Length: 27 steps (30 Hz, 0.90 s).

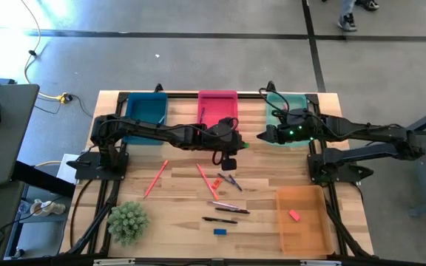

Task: Sort crayons/erasers/pens/pencils in bins
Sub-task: Put the green eraser into the orange bin

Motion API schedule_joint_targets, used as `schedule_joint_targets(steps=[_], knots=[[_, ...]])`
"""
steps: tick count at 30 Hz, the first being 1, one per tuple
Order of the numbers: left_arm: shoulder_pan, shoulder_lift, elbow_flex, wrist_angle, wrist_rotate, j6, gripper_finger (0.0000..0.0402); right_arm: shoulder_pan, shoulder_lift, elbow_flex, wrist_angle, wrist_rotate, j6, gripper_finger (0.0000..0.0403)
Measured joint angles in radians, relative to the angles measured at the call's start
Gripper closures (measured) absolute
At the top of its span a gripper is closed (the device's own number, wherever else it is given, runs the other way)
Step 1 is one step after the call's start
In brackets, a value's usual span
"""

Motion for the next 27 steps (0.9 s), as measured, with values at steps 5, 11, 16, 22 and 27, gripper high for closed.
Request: schedule_joint_targets(steps=[5,11,16,22,27], knots=[[0.000,0.000,0.000,0.070,-0.006,0.003,0.0348,0.025,0.050,0.000,0.040,0.005,0.007,0.0267],[0.000,0.000,0.000,0.096,-0.027,0.003,0.0348,0.039,0.101,0.000,0.150,0.005,0.004,0.0267],[0.000,0.000,0.000,0.098,-0.036,0.003,0.0348,0.041,0.118,0.000,0.150,-0.005,0.014,0.0268],[0.000,0.000,0.000,0.106,-0.058,0.003,0.0348,0.041,0.121,0.000,0.156,-0.011,0.007,0.0289],[0.000,0.000,0.000,0.110,-0.056,0.003,0.0348,0.041,0.124,0.000,0.154,-0.011,-0.004,0.0331]])
